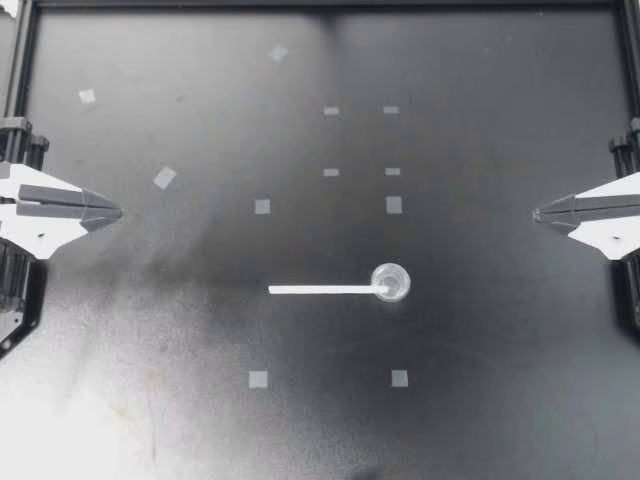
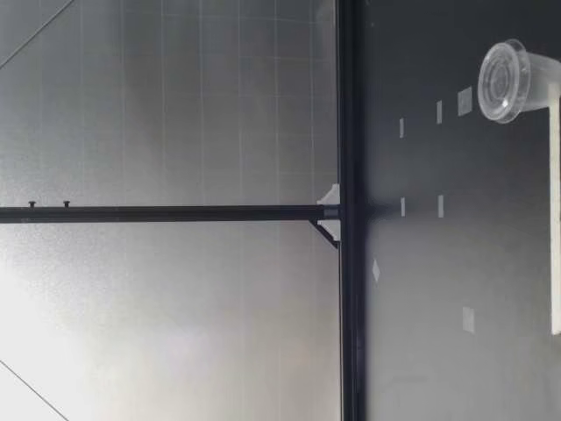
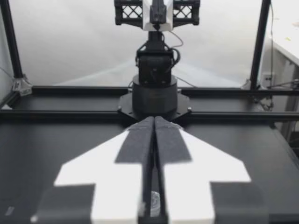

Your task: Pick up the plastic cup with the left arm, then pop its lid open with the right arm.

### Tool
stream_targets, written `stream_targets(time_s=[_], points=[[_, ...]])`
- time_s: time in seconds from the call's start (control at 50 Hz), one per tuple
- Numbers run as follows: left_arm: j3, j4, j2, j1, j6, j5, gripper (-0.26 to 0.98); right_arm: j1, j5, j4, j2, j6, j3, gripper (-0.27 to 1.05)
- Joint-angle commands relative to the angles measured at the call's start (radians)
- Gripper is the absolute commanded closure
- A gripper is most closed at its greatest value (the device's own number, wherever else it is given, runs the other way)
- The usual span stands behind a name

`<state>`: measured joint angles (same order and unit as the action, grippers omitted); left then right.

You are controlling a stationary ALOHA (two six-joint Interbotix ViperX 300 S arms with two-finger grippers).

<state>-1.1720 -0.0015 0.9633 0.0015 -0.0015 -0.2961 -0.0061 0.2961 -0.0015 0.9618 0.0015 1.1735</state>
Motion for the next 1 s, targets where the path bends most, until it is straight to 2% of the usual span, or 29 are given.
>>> stream_targets(time_s=[0.0, 0.1, 0.26, 0.62, 0.8, 0.98], points=[[-0.020, -0.002, 0.011, 0.003, 0.017, -0.006, 0.65, -0.005, 0.002, -0.002, -0.005, 0.003, -0.003, 0.71], [-0.051, -0.002, 0.012, 0.005, 0.006, -0.011, 0.78, -0.005, -0.008, 0.005, -0.011, 0.017, 0.012, 0.86], [-0.084, -0.005, -0.015, 0.005, -0.003, -0.011, 0.79, -0.008, -0.061, 0.041, -0.051, 0.094, 0.029, 0.88], [0.031, -0.008, -0.242, 0.005, 0.018, -0.037, 0.78, -0.048, -0.442, 0.048, -0.199, 0.155, -0.166, 0.88], [0.048, -0.008, -0.354, 0.005, 0.018, -0.095, 0.77, -0.048, -0.460, 0.049, -0.264, 0.181, -0.196, 0.88], [0.089, -0.008, -0.503, 0.005, 0.018, -0.140, 0.66, -0.048, -0.463, 0.049, -0.321, 0.206, -0.199, 0.88]])
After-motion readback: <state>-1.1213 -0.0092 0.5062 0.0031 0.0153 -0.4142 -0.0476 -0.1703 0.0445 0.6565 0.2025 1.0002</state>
